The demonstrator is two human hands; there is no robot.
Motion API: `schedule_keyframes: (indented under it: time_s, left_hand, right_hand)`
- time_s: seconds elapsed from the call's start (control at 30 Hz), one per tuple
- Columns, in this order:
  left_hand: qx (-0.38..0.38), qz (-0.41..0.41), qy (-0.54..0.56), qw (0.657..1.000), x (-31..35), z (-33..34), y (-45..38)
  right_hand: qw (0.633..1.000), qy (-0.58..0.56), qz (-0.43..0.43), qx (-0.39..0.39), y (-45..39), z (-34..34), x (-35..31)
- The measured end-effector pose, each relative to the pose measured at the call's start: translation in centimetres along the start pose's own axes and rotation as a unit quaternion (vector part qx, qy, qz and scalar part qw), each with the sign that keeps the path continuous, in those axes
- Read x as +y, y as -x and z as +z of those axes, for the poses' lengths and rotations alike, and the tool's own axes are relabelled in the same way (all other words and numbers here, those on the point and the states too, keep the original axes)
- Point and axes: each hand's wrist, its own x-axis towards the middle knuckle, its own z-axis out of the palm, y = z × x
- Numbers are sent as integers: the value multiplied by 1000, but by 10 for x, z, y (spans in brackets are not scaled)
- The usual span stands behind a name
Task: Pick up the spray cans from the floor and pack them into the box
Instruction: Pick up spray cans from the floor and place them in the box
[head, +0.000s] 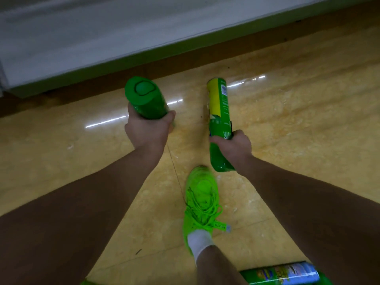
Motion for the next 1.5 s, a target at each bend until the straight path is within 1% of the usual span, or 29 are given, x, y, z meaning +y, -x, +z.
schedule_keyframes:
  time_s: [0.1,0.2,0.33,0.43,0.67,0.77,0.9,1.03,1.17,1.33,1.43,1.5]
  left_hand:
    - [-8,8,-7,1000,-5,-36,8]
    - [-3,4,-4,1000,-9,-80,15]
    - [46,0,1,999,-17,-147,18]
    - [85,-9,24,996,-22,-202,16]
    - [178,-22,73,981,-30,-361,18]
    - [223,-27,105,969,-29,-442,21]
    - [298,-35,115,947,-33,-552,36]
    - [363,-44,132,921,-60,-647,53]
    - [393,-72,145,905,-106,-724,76]
    - [467,-123,140,864,-176,-805,113]
    - [503,-149,138,840,-229,-848,139]
    - [521,-171,143,824,-266,-869,158]
  right_hand:
    - [999,-41,-2,-7,28,6,-17]
    - [999,-21,-24,-34,67,21,-32]
    - [995,37,-69,-69,127,53,-58]
    - [986,82,-110,-90,175,80,-87]
    - [957,150,-220,-119,310,152,-172]
    - [933,178,-284,-132,375,182,-214]
    - [893,216,-371,-136,467,224,-268]
    - [849,230,-446,-162,549,274,-293]
    - [809,262,-475,-226,622,327,-297]
    - [769,308,-493,-265,699,396,-282]
    - [728,358,-509,-288,734,437,-268]
    - [688,406,-527,-291,754,462,-257]
